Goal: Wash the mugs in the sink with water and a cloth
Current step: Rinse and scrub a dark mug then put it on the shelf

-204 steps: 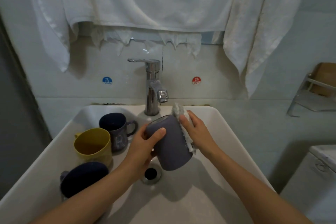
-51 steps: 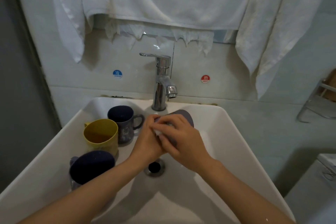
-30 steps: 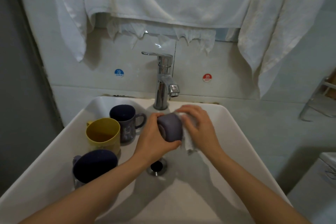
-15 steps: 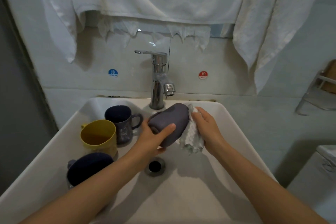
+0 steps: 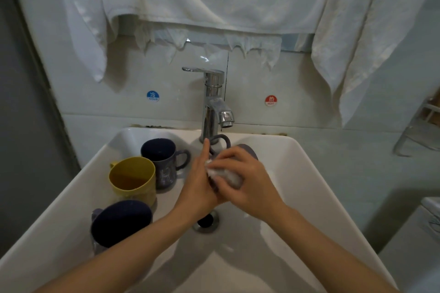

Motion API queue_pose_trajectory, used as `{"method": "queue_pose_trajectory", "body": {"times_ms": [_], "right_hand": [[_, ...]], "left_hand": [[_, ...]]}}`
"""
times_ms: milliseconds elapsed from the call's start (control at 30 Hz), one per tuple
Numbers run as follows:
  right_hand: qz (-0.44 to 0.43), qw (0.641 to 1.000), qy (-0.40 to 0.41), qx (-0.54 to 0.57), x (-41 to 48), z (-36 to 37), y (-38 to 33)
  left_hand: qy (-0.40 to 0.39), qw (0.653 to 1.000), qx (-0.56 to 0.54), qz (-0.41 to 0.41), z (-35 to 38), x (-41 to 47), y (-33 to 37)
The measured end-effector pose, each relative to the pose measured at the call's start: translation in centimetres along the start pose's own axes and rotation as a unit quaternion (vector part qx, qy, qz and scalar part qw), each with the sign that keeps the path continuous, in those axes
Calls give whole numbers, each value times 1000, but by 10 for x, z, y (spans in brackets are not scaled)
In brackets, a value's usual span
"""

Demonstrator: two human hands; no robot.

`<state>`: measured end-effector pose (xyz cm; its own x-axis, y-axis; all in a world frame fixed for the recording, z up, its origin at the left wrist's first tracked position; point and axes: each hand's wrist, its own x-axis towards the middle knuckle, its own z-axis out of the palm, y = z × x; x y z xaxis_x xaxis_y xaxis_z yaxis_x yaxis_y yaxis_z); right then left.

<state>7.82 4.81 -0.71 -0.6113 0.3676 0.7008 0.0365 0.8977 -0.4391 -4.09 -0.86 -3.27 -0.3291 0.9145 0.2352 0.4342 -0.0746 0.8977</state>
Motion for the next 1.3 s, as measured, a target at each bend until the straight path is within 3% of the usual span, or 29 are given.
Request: {"method": "queue_pose_trajectory", "body": {"times_ms": [100,233,333,433,533,600,767,933,1033,1167,1300], "right_hand": [[-5,998,-1,-63,0,-2,6],[181,969,117,-119,8,-23,37],[221,960,127,-113,7,-25,47],[168,974,114,-102,7,-16,33],[37,998,24,-44,2,-3,7],[-2,998,-8,-55,0,3,3],[197,971,110,-83,8,-20,35],[421,896,39,135,11,-28,38],[446,878,68,161,13,-30,37],[410,894,85,158,14,-26,33],[367,922,68,104,11,-23,32]], "left_hand": [[12,1000,-15,8,1,0,3],[37,998,34,35,1,-4,2],[40,997,53,42,2,-3,1],[36,996,59,49,1,-2,-4],[16,997,43,56,4,-1,-6],[7,999,15,50,5,-2,-8],[36,994,72,68,5,-3,-5],[36,992,94,79,5,0,-3],[-11,999,49,12,9,-4,-1],[24,989,-103,-107,7,-1,3],[34,991,-94,-85,4,-4,1]]}}
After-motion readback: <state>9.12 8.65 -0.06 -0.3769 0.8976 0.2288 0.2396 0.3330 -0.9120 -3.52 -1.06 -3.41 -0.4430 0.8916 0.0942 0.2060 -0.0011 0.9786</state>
